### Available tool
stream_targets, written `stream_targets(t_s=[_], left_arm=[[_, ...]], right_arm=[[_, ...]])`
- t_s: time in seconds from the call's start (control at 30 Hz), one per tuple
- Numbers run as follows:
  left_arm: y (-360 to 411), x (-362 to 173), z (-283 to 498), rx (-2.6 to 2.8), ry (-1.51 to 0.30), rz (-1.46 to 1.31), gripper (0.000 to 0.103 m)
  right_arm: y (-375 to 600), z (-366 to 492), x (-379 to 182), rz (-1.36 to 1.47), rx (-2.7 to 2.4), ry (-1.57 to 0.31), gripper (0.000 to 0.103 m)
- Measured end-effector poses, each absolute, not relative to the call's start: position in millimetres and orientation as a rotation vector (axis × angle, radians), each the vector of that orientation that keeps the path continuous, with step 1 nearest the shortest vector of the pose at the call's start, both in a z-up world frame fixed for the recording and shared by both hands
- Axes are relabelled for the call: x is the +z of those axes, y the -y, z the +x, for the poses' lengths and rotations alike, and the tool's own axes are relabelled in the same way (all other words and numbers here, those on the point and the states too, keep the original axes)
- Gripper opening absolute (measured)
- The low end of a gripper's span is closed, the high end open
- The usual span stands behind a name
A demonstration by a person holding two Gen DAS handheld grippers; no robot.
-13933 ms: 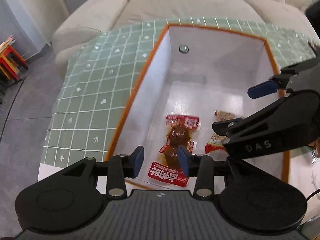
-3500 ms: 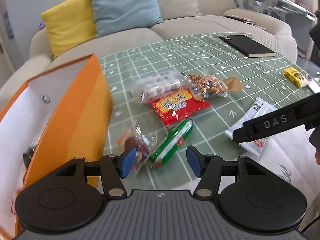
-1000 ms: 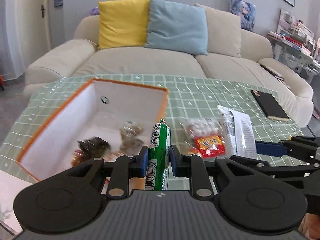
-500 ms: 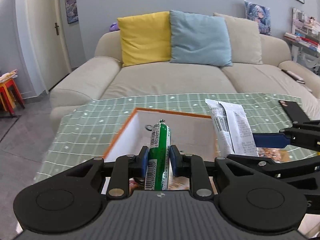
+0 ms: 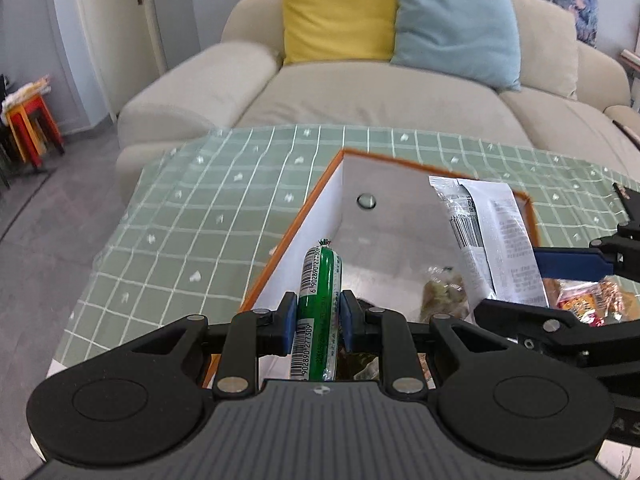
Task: Organize snacks
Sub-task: 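Carry the sausage stick and white packet into the orange box and open both tools, then move both tools back over the remaining snacks on the mat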
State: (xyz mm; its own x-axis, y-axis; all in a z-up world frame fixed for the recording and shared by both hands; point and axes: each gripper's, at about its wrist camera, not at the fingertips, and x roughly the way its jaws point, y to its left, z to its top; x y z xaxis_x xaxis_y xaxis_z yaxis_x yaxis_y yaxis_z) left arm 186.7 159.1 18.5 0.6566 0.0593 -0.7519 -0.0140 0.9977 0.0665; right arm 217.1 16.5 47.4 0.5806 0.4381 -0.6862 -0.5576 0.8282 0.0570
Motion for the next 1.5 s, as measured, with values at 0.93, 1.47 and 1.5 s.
stream_targets(t_s=[0.93,1.47,1.5], left_arm=[[-146,-47,225,0.062,-1.087,0.174,0.026],[-136,4,191,0.078,-0.891,0.149,0.068],[-134,8,187,0.077,-0.869,0.144,0.068]], right_arm=[[-39,269,-33,-0.396,0.559,-0.928,0.052],[-4,235,20,-0.276,0.516,-0.751,0.092],[3,230,24,-0.256,0.506,-0.731,0.092]])
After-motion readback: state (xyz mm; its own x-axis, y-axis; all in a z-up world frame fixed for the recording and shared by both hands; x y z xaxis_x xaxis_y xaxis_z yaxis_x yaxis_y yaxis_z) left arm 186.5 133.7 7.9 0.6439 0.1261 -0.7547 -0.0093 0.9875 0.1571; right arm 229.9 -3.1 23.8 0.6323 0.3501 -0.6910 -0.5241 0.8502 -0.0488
